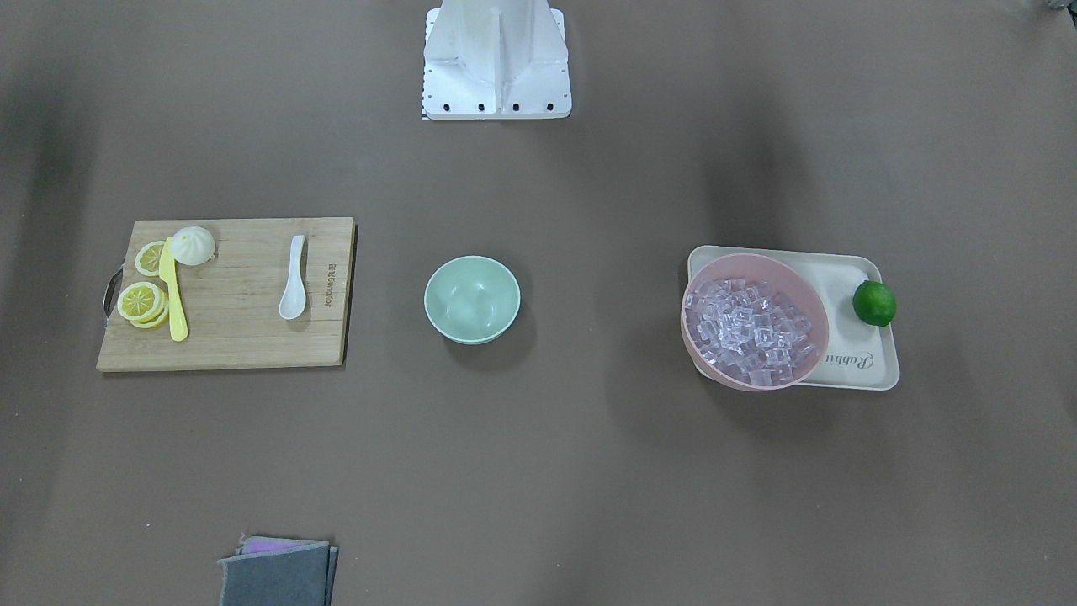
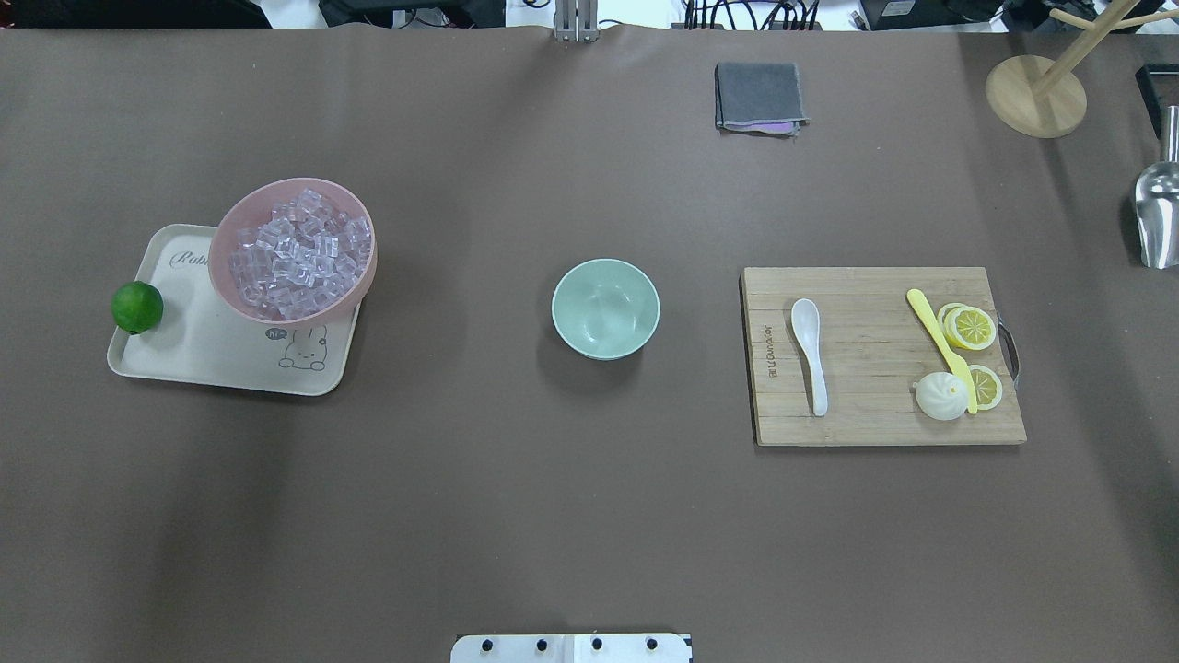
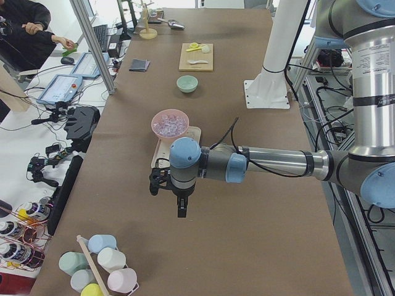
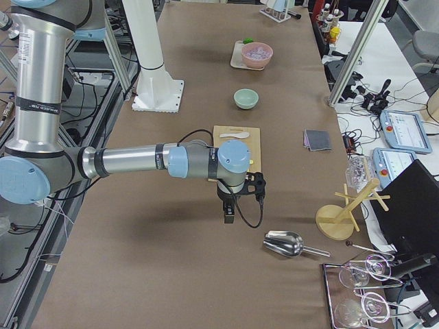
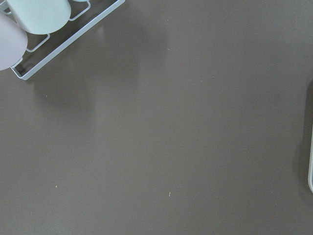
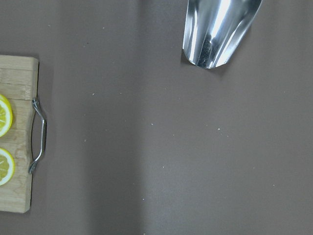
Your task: Put spoon and ice into bowl
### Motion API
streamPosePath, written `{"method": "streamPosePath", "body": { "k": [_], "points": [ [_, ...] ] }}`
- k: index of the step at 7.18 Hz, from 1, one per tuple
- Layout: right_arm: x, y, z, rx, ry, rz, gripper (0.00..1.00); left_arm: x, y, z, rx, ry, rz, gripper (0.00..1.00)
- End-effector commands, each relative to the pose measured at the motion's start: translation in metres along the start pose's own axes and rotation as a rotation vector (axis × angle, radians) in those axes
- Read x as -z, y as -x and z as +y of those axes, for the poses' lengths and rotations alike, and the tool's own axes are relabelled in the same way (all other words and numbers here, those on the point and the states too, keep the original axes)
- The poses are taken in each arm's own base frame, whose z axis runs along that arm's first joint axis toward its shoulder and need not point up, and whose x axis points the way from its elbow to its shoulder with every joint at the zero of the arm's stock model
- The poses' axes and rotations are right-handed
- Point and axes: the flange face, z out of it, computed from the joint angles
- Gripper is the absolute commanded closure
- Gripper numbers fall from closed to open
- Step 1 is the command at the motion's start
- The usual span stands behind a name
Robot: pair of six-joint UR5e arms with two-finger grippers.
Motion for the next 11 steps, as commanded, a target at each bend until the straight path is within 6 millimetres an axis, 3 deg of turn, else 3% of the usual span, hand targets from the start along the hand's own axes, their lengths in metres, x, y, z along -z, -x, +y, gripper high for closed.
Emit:
{"method": "streamPosePath", "body": {
  "k": [1,4,5,6,7,8,9,10,11],
  "points": [
    [0.0,0.0,0.0,0.0,0.0,0.0,0.0,-0.001,0.001,0.0,0.002,0.002,0.0,0.02],
    [-0.001,-0.001,0.001,-0.004,0.002,-0.002,0.0,0.009,-0.01,-0.005,-0.019,-0.021,0.004,0.02],
    [-0.001,-0.001,0.0,-0.004,0.003,0.001,0.0,0.047,-0.049,-0.025,-0.096,-0.104,0.013,0.02],
    [0.0,0.0,-0.001,-0.002,-0.001,0.0,0.0,0.069,-0.076,-0.051,-0.161,-0.164,0.023,0.02],
    [0.001,0.001,-0.001,-0.001,-0.002,-0.001,0.0,0.061,-0.11,-0.073,-0.236,-0.163,0.037,0.02],
    [0.001,0.002,-0.001,0.002,-0.003,-0.003,0.0,0.066,-0.128,-0.085,-0.144,-0.175,0.058,0.02],
    [0.001,0.002,-0.001,0.002,-0.003,-0.003,0.0,0.092,-0.167,-0.1,-0.092,-0.211,0.136,0.02],
    [0.001,0.002,-0.002,0.002,-0.003,-0.003,0.0,0.098,-0.212,-0.114,0.011,-0.212,0.185,0.02],
    [0.001,0.002,-0.002,0.002,-0.003,-0.003,0.0,0.085,-0.253,-0.109,0.106,-0.197,0.194,0.02]
  ]
}}
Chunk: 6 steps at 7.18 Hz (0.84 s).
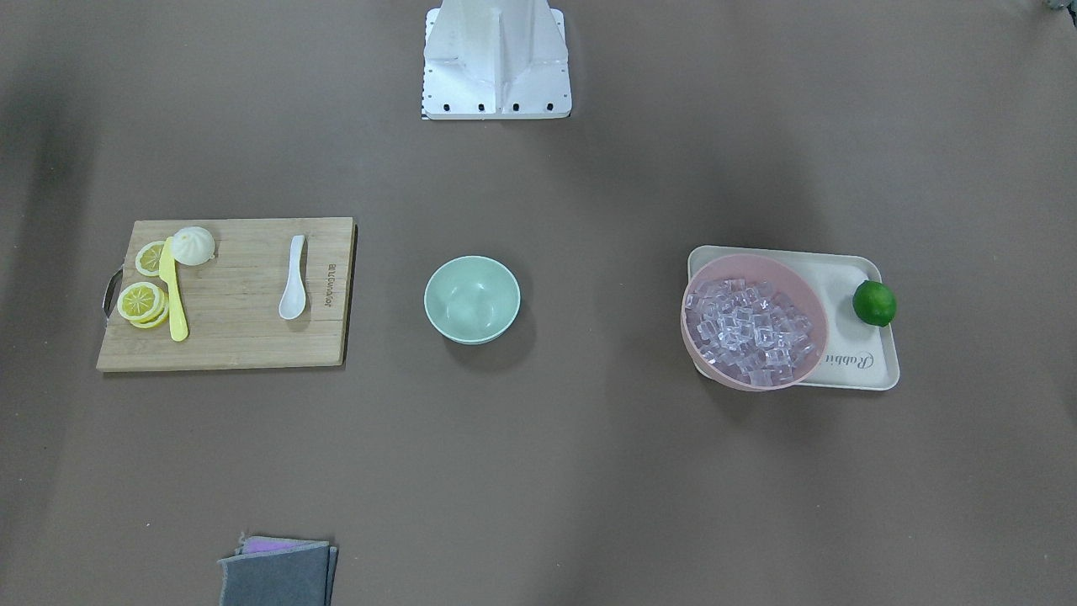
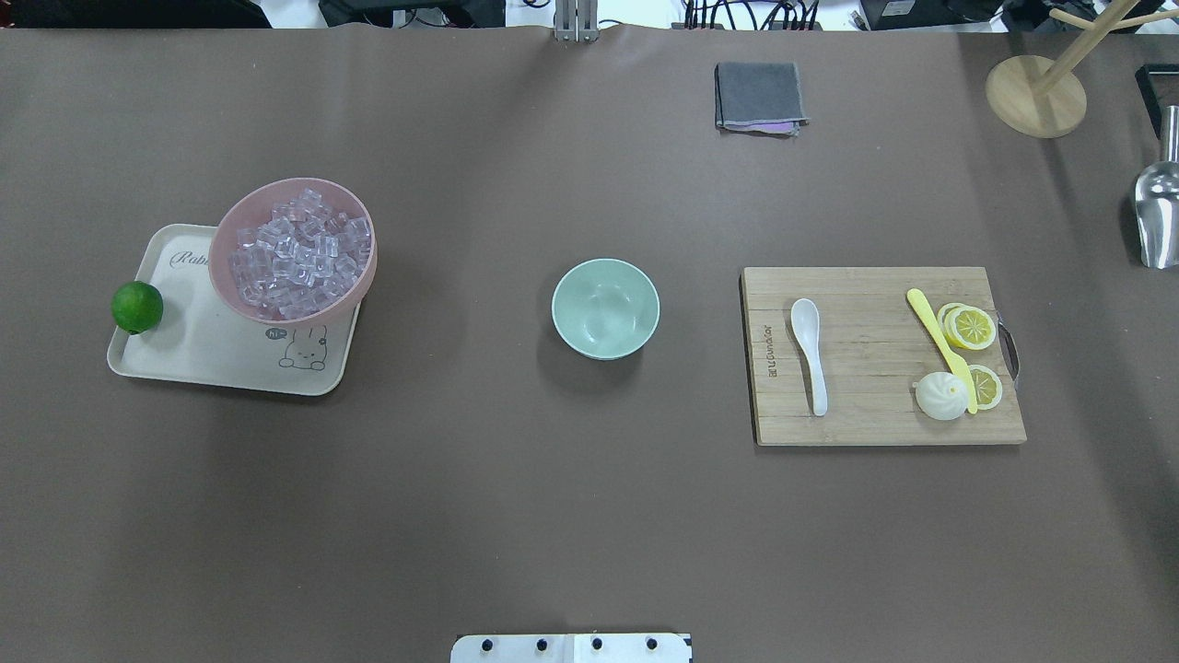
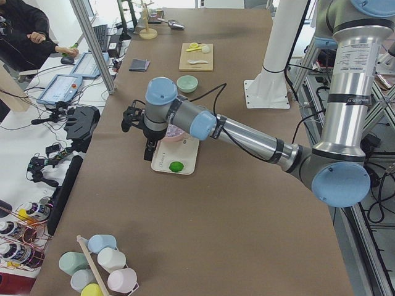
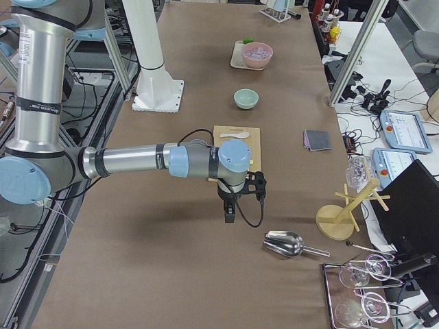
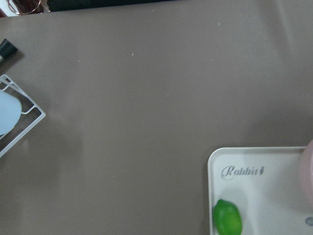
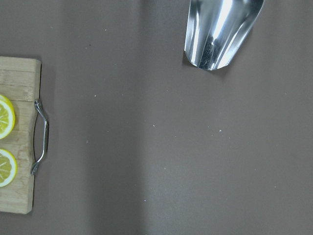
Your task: Put spoon and ice into bowl
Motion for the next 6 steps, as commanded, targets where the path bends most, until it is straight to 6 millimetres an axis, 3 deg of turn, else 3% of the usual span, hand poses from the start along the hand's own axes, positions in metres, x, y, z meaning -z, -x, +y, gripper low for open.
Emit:
{"method": "streamPosePath", "body": {
  "k": [1,3,4,5,6],
  "points": [
    [0.0,0.0,0.0,0.0,0.0,0.0,0.0,-0.039,-0.078,0.009,0.094,-0.048,-0.039,0.02],
    [0.007,0.008,-0.008,0.02,-0.016,-0.009,0.0,-0.107,-0.135,0.038,0.068,-0.032,-0.1,0.02],
    [0.021,0.023,-0.028,0.063,-0.05,-0.009,0.0,-0.123,-0.171,0.039,0.133,-0.029,-0.079,0.02],
    [0.023,0.056,-0.056,0.14,-0.066,-0.014,0.0,-0.137,-0.206,0.047,0.152,-0.021,-0.06,0.02],
    [0.014,0.07,-0.061,0.151,-0.05,-0.027,0.0,-0.153,-0.221,0.056,0.153,-0.02,-0.07,0.02]
  ]
}}
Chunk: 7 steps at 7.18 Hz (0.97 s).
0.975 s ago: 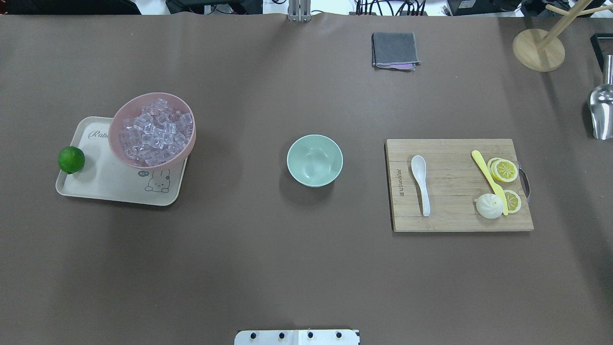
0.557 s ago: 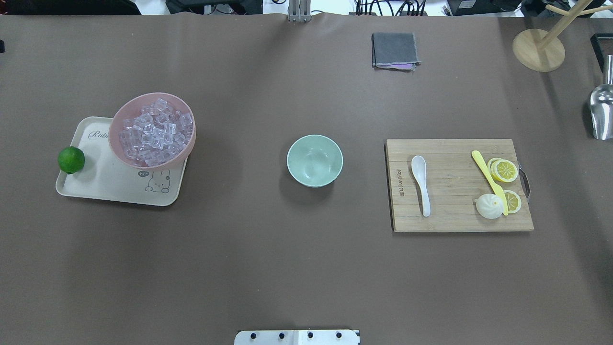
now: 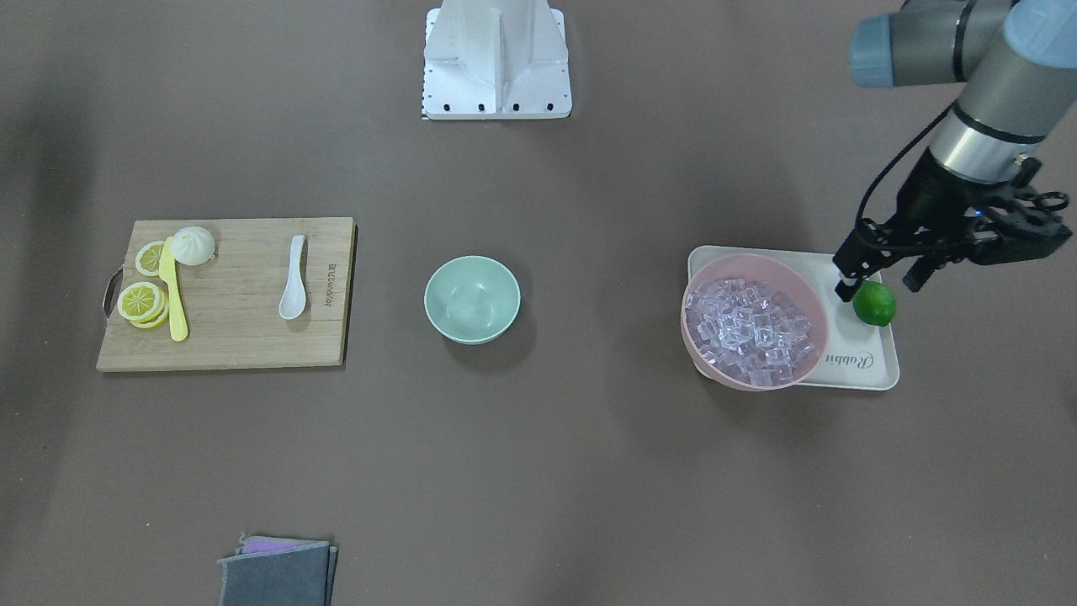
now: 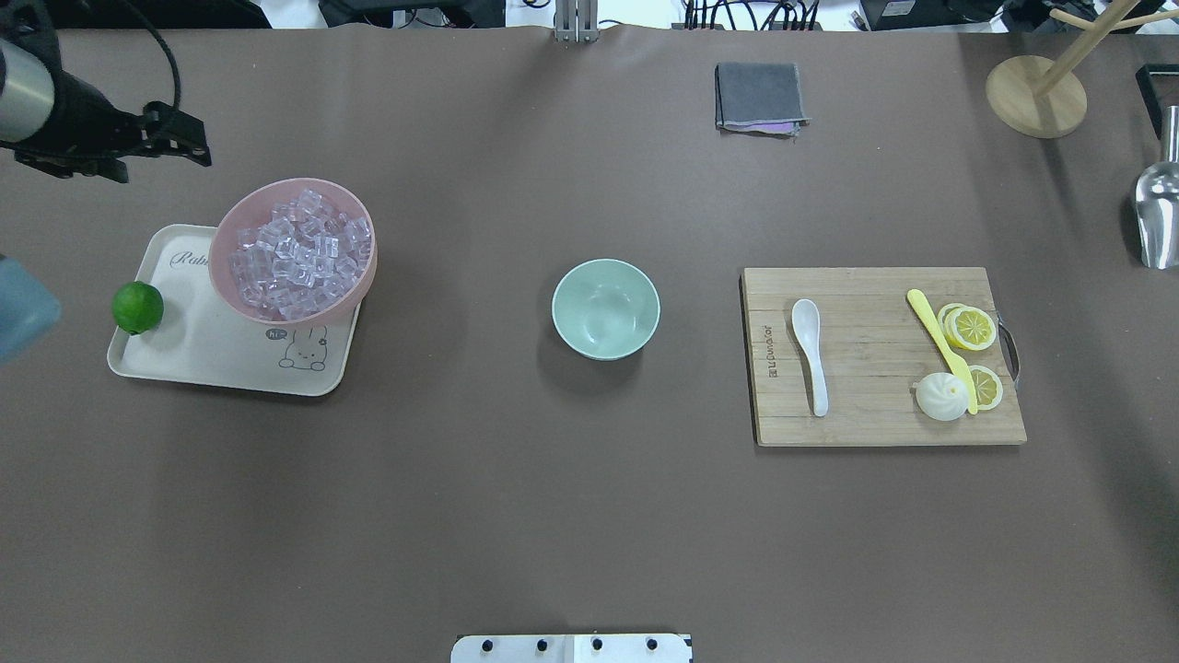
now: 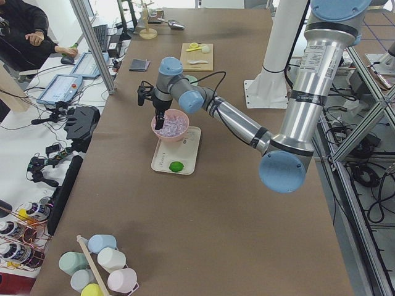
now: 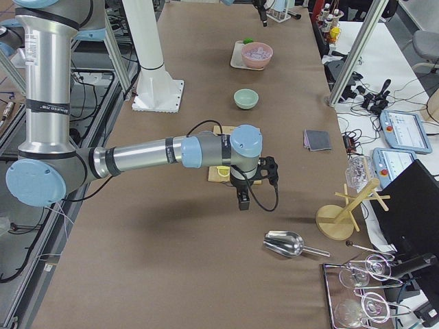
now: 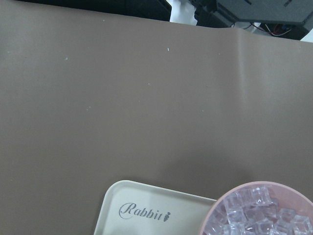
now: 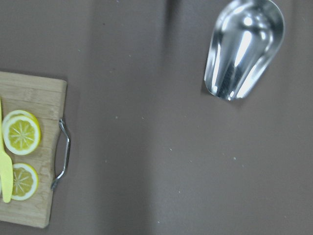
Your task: Put spoon and ice into bowl
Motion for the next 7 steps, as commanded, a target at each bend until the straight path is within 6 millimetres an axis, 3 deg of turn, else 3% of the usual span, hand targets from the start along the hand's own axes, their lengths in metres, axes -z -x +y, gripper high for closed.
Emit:
{"method": "streamPosePath", "body": {
  "k": [1,2,3,4,6,7],
  "points": [
    [-0.009,0.03,-0.021,0.045,0.01,-0.048,0.0,-0.035,-0.043,0.02,0.007,-0.002,-0.017,0.02],
    [-0.006,0.04,-0.027,0.052,-0.009,-0.069,0.0,-0.061,-0.047,0.02,-0.014,-0.008,-0.013,0.02],
    [-0.004,0.045,-0.028,0.076,-0.049,-0.074,0.0,-0.085,-0.036,0.015,-0.023,-0.026,0.005,0.02],
    [-0.01,0.061,-0.034,0.015,-0.059,-0.086,0.0,-0.097,-0.03,0.015,-0.029,-0.027,0.015,0.03],
    [-0.024,0.098,-0.04,-0.017,-0.08,-0.12,0.0,-0.103,-0.031,0.022,-0.037,-0.016,0.012,0.03],
    [-0.027,0.106,-0.041,0.008,-0.086,-0.124,0.0,-0.104,-0.032,0.026,-0.041,-0.012,0.014,0.03]
  ]
}}
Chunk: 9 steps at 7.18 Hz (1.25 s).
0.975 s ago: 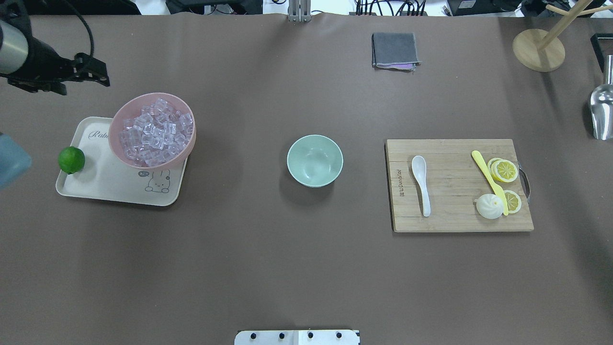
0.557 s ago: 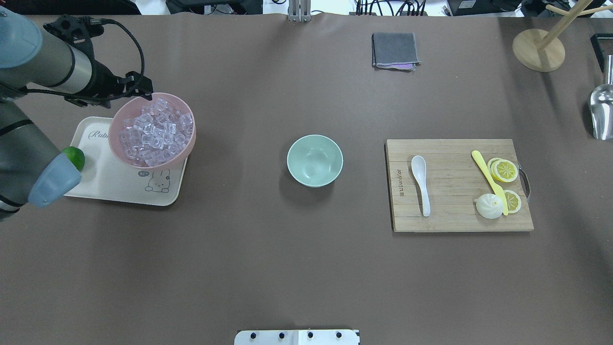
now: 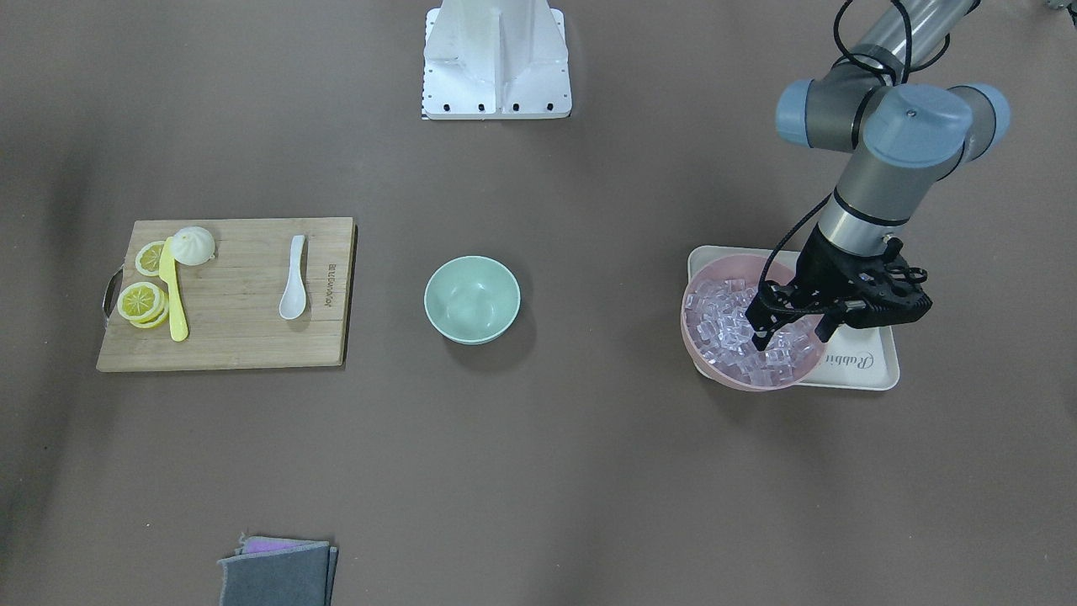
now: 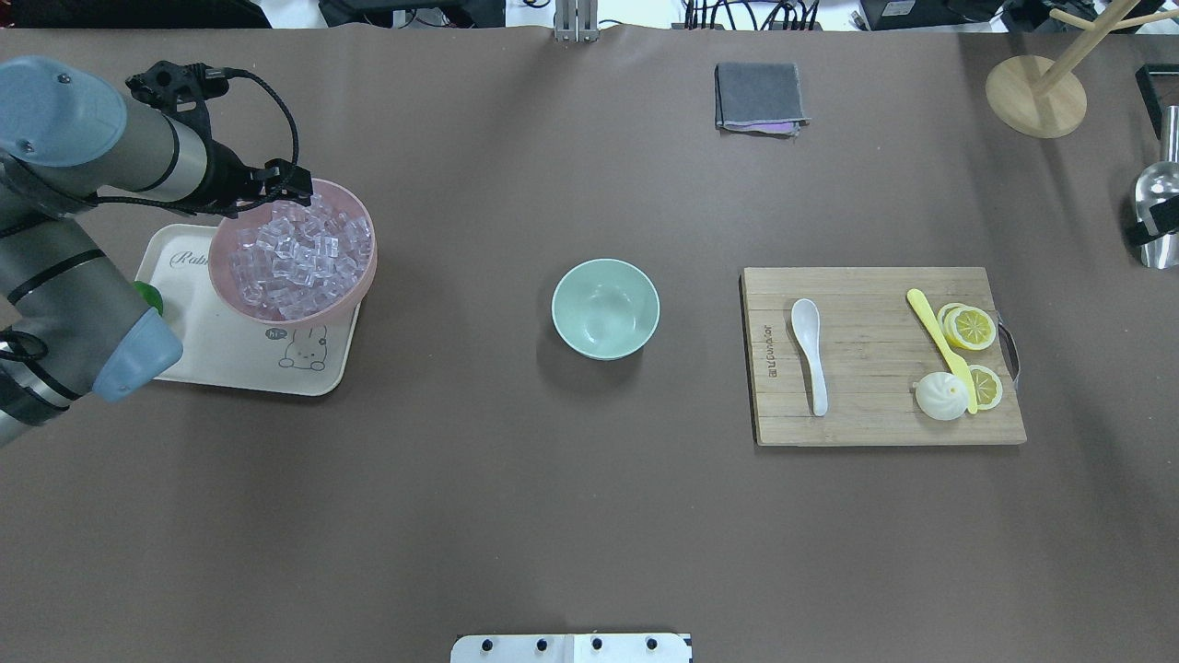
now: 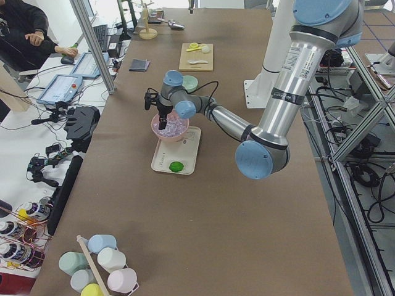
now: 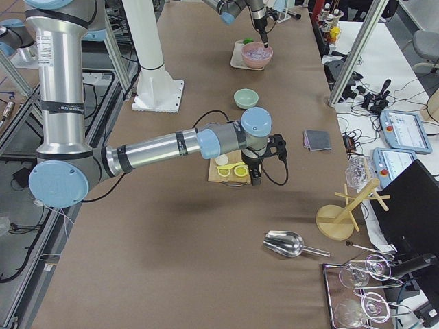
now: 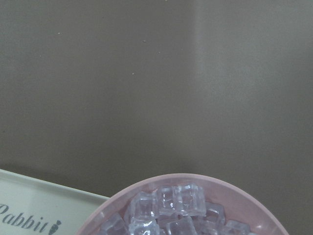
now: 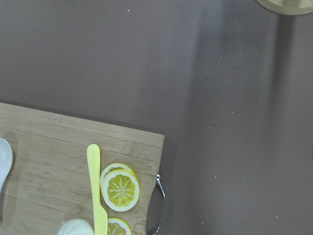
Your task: Put spoon and ice into bowl
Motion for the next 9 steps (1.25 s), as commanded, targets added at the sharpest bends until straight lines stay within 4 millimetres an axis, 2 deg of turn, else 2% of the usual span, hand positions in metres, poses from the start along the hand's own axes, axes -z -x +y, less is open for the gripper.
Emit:
{"method": "streamPosePath", "body": {
  "k": [1,2,3,4,5,8,9],
  "points": [
    [-0.013,0.022,-0.002,0.028,0.0,-0.015,0.0,-0.007,-0.003,0.009,-0.018,0.014,-0.002,0.03],
    [-0.013,0.025,-0.004,0.034,0.0,-0.017,0.0,-0.011,-0.003,0.014,-0.021,0.023,-0.005,0.03],
    [-0.012,0.029,-0.008,0.043,-0.005,-0.018,0.0,-0.015,0.008,0.017,-0.019,0.029,-0.019,0.03],
    [-0.016,0.035,-0.008,0.054,0.002,-0.023,0.0,-0.016,0.011,0.019,-0.019,0.037,-0.02,0.24],
    [-0.016,0.039,-0.009,0.06,0.001,-0.026,0.0,-0.018,0.015,0.02,-0.017,0.041,-0.025,0.32],
    [-0.017,0.049,-0.014,0.079,0.001,-0.031,0.0,-0.019,0.018,0.021,-0.013,0.043,-0.03,0.33],
    [-0.018,0.051,-0.015,0.082,0.0,-0.032,0.0,-0.02,0.019,0.021,-0.013,0.045,-0.031,0.48]
  ]
}}
